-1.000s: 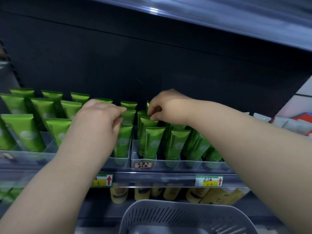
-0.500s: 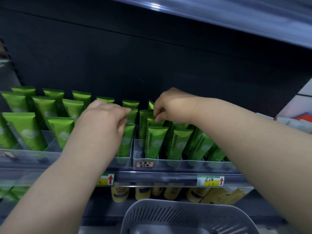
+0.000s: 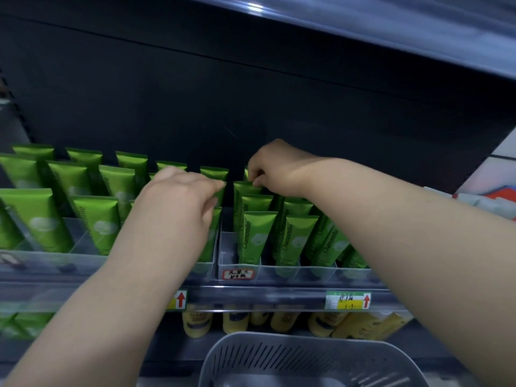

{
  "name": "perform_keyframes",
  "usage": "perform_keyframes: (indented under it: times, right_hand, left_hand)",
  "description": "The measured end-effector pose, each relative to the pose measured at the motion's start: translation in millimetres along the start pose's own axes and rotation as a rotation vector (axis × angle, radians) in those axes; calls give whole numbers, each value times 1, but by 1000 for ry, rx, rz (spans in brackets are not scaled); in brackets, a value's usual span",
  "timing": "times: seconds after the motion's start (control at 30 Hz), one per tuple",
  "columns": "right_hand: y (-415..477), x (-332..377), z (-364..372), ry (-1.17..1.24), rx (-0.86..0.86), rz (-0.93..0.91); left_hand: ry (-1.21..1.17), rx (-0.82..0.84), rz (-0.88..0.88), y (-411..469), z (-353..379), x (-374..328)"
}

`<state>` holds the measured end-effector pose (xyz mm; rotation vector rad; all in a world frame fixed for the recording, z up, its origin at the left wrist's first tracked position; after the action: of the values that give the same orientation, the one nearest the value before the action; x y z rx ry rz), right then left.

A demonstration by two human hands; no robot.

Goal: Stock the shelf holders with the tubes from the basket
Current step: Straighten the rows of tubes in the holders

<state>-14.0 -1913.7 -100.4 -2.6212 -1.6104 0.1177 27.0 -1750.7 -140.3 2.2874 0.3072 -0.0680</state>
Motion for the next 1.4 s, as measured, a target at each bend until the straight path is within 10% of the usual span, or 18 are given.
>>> perform_keyframes:
  times: [1.4]
  right_hand:
    - [21, -2, -7, -126, 0, 22]
  left_hand:
    - [14, -4, -23, 1, -5, 0]
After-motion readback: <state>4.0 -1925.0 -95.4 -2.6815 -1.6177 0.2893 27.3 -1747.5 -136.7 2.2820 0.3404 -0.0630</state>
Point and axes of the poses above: each hand's wrist, its own y-axis towards the middle knuckle, its own z-axis out of the palm, x = y × z, the point moved 3 cm from there along y, towards the middle knuckle, and after that the axes turned 6 degrees about z, right-handed, at the moved point
